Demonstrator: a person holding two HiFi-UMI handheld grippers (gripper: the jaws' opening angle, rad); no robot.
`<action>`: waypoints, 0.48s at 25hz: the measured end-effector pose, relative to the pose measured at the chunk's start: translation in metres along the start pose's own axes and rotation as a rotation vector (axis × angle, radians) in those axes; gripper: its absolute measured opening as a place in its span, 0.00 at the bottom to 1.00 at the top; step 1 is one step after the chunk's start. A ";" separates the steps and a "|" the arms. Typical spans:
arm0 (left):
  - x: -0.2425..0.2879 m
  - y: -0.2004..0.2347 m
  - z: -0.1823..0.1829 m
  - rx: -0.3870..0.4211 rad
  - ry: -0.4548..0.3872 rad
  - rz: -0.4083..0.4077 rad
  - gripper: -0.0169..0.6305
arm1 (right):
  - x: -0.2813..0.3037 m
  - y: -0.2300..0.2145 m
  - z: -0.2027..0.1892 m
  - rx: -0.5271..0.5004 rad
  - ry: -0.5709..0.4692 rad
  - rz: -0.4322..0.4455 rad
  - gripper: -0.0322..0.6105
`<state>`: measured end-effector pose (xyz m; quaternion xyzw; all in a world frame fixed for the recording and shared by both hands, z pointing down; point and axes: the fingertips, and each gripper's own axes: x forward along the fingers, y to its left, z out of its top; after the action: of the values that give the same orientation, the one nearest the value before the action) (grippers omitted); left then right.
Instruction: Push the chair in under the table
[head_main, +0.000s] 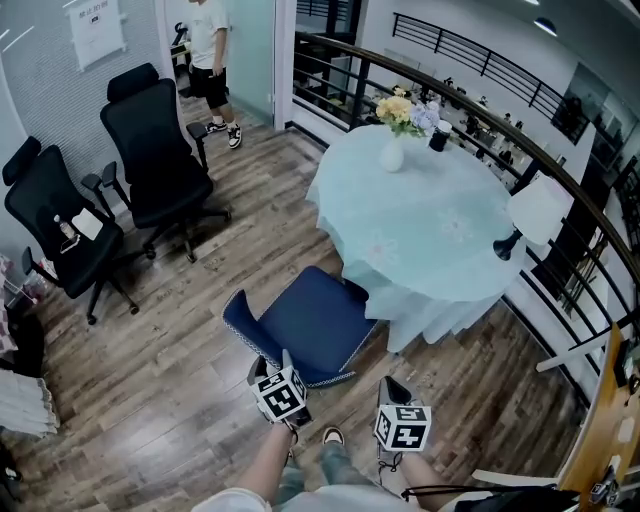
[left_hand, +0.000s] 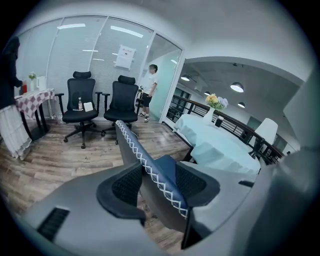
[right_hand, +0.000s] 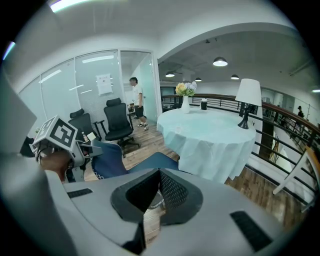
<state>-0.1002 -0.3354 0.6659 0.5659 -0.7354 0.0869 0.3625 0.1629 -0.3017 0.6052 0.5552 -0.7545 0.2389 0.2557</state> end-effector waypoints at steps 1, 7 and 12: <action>0.000 0.000 0.001 -0.002 -0.001 0.002 0.34 | 0.001 -0.001 0.000 0.001 0.000 0.000 0.08; 0.001 -0.002 -0.002 -0.015 0.013 0.010 0.34 | 0.007 -0.009 -0.003 0.016 0.008 -0.001 0.08; 0.003 -0.002 0.000 -0.044 0.037 0.011 0.34 | 0.016 -0.004 0.000 0.024 0.013 0.013 0.08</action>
<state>-0.0990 -0.3382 0.6677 0.5522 -0.7333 0.0831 0.3879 0.1627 -0.3143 0.6164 0.5517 -0.7535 0.2531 0.2525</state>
